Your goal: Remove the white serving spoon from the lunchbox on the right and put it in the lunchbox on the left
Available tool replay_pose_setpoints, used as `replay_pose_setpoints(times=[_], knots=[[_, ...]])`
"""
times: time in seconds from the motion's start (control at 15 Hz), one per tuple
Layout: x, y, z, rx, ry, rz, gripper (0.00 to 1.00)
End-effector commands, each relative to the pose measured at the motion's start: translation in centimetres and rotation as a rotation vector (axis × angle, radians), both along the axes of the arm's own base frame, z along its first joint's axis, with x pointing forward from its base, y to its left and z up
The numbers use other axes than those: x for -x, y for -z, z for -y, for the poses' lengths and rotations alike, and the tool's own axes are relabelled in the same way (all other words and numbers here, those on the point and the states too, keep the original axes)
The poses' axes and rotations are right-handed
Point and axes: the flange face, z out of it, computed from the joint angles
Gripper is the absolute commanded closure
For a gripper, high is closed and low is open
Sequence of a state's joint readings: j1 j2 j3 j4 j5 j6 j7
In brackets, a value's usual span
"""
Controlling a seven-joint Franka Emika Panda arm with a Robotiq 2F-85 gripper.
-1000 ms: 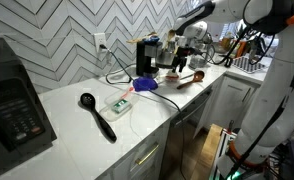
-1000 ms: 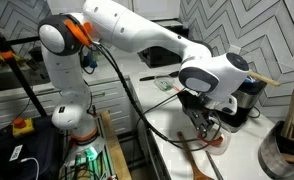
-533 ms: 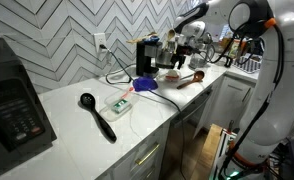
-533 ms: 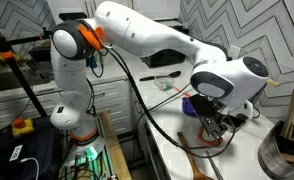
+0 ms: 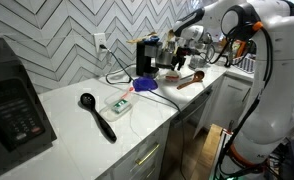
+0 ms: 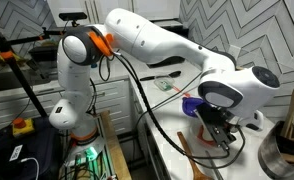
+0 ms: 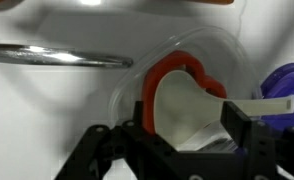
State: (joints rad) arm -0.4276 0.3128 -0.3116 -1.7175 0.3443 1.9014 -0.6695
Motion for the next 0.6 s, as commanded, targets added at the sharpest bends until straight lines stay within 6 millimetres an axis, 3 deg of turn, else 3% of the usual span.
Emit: replay_pose_setpoints(times=[0.0,0.13,0.4,0.53], knots=[[-0.5,1.1,0.7,-0.006,0.015,0.019,0.4],[-0.7,1.4,0.7,-0.003,0.013,0.019,0.49],[-1.1,1.9,0.8,0.017,0.014,0.03,0.41],[-1.2,2.1,0.8,0.02,0.014,0.033,0.45]])
